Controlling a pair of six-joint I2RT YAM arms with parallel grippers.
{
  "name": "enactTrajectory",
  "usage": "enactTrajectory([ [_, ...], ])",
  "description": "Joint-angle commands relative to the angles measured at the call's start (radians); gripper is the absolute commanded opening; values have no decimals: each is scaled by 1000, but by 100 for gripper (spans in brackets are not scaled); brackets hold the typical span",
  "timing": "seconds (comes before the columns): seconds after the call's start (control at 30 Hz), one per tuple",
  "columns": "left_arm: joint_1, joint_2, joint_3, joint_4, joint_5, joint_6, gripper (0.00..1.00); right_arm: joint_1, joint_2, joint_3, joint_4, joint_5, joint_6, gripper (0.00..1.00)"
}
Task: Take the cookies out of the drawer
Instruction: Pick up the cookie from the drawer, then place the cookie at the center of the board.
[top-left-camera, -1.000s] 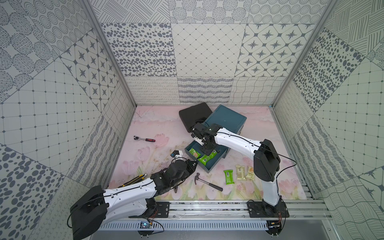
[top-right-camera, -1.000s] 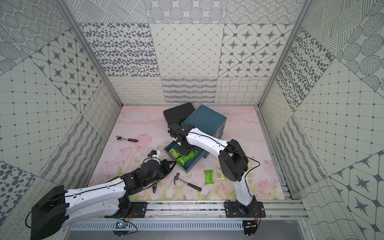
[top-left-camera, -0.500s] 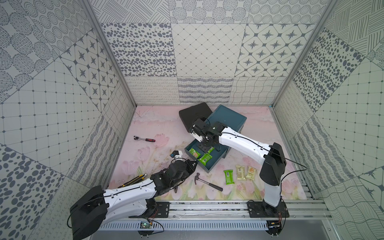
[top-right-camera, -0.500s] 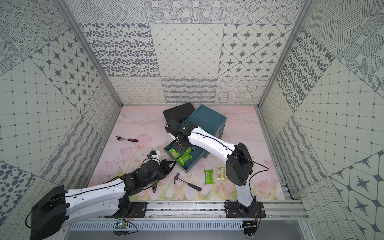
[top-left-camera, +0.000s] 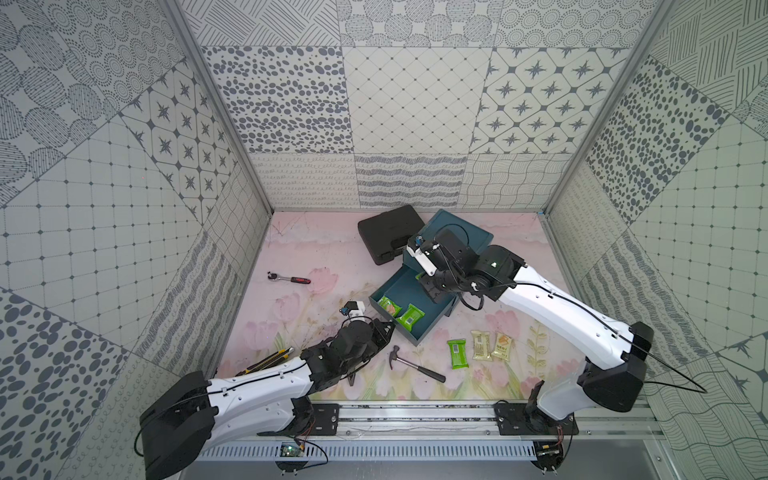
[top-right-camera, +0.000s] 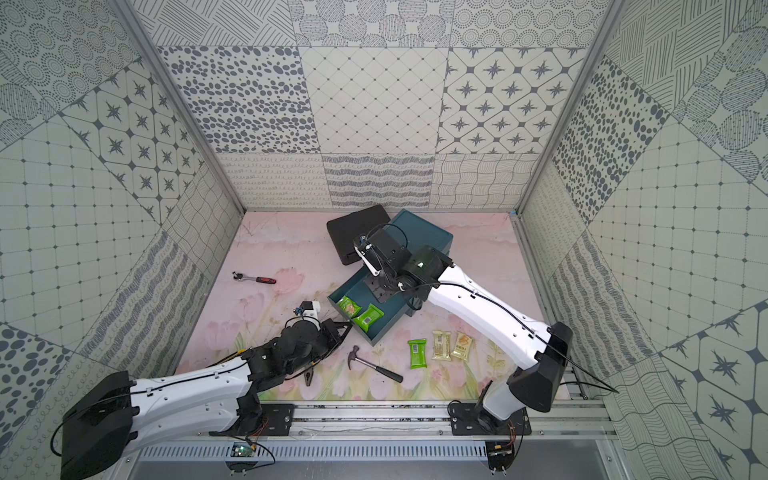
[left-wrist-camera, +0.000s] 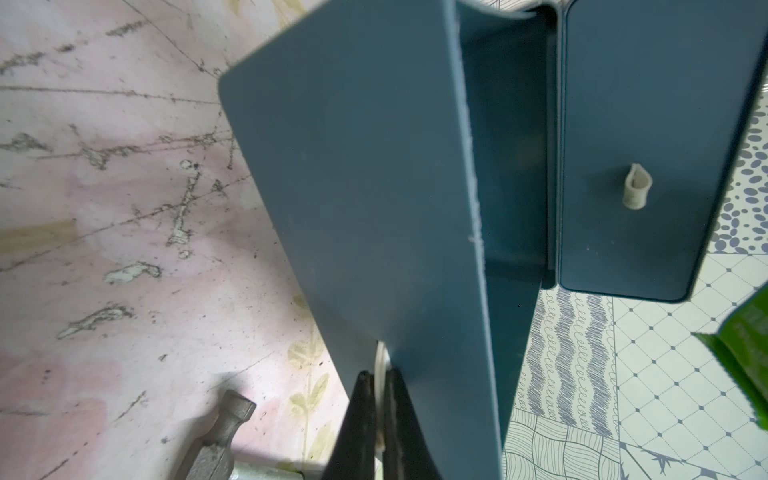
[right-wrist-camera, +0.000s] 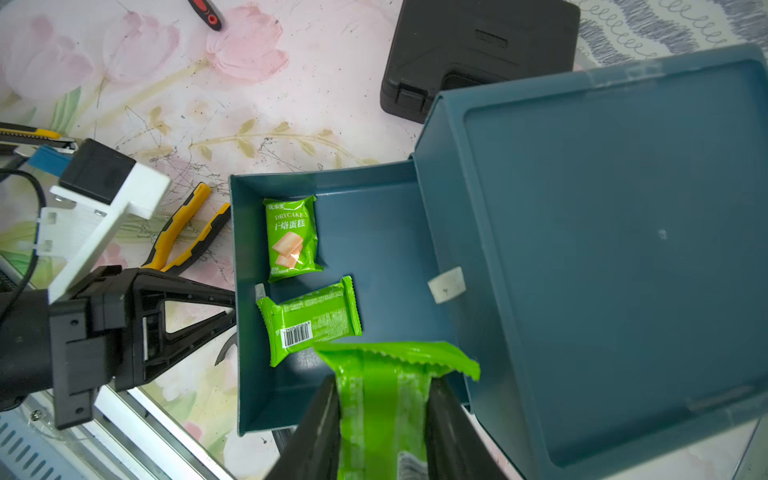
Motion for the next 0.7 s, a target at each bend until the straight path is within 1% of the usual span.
enactTrajectory([
  [0.0, 1, -1, 7, 19, -51, 14, 0, -54, -89, -82, -39, 34, 108, 33],
  [0.17, 1, 1, 5, 17, -47, 12, 0, -221, -303, -311, -42, -46, 223, 32],
  [0.27, 1, 1, 5, 19, -44, 12, 0, -339, -393, -450, -35, -129, 289, 32],
  [0.33, 1, -1, 0, 24, -44, 11, 0, -400, -429, -545, 9, -165, 342, 32],
  [0.4, 0, -1, -8, 33, -46, 5, 0, -442, -432, -614, 50, -189, 375, 32],
  [0.53, 1, 2, -11, 37, -41, 2, 0, -546, -383, -710, 152, -201, 413, 31],
  [0.6, 1, 5, -11, 42, -38, 2, 0, -590, -339, -731, 210, -222, 410, 30],
  [0.67, 1, 5, -12, 41, -37, 1, 0, -613, -265, -730, 262, -240, 392, 30],
])
